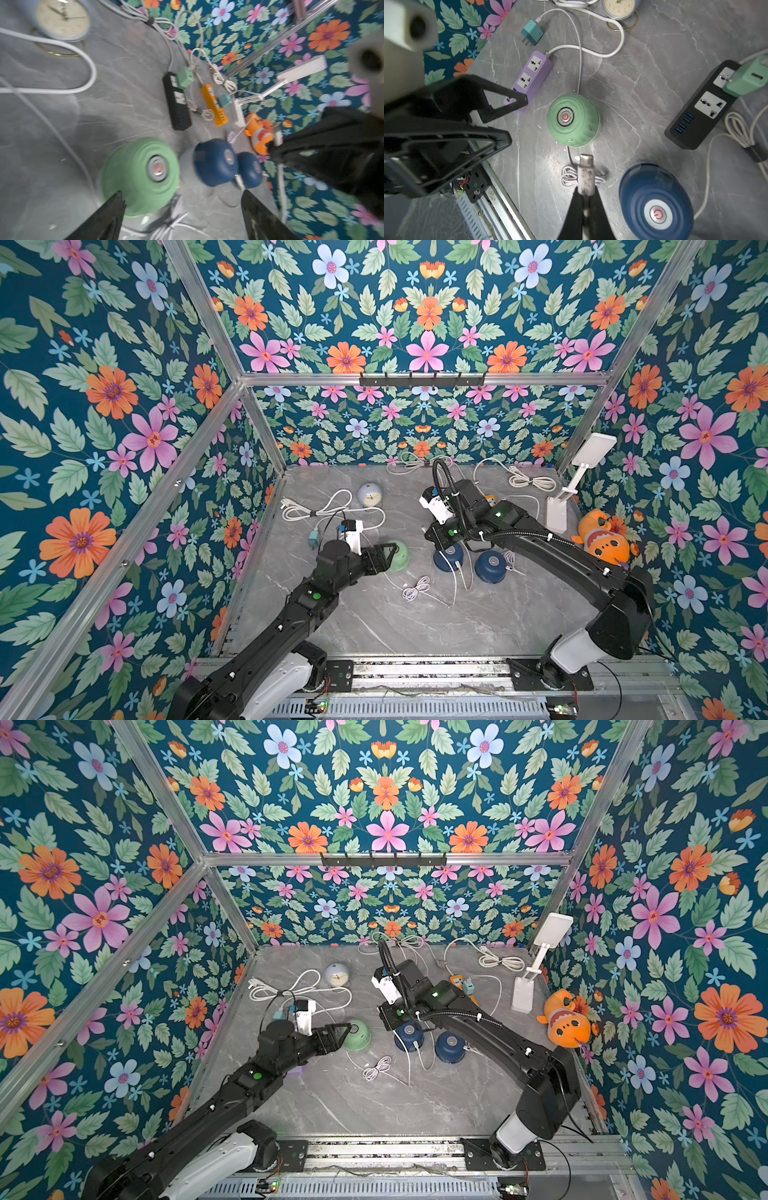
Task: Charge the cordless meat grinders
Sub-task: Pick up the charging cable from the center of the board, then pick up the cordless meat grinder at the center of the board.
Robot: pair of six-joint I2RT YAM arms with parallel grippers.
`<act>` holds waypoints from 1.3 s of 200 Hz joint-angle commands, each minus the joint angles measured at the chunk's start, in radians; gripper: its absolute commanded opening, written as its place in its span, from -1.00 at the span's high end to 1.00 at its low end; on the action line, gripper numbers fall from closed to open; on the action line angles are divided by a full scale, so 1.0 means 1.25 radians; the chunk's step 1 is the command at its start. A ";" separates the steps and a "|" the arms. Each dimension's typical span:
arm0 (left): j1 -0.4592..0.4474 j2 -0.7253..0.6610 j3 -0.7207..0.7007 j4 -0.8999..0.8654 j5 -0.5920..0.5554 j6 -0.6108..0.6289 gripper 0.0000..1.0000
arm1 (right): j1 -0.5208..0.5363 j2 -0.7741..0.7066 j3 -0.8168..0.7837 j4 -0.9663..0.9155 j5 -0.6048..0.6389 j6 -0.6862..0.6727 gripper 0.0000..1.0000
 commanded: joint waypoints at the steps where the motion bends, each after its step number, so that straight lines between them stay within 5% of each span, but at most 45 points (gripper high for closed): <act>1: -0.025 -0.029 -0.084 0.136 -0.105 0.125 -0.74 | -0.016 0.038 0.001 0.039 -0.067 0.035 1.00; 53: -0.244 0.105 -0.209 0.401 -0.308 0.284 -0.79 | -0.040 0.214 0.084 0.046 -0.120 0.085 1.00; 169: -0.248 0.580 -0.255 1.016 -0.391 0.488 -0.84 | -0.048 0.402 0.178 0.078 -0.247 0.094 1.00; 217: -0.246 0.730 -0.240 1.187 -0.417 0.528 -0.88 | -0.049 0.448 0.206 0.062 -0.273 0.073 1.00; 260: -0.242 0.814 -0.192 1.193 -0.408 0.547 -0.89 | -0.049 0.469 0.216 0.052 -0.304 0.062 1.00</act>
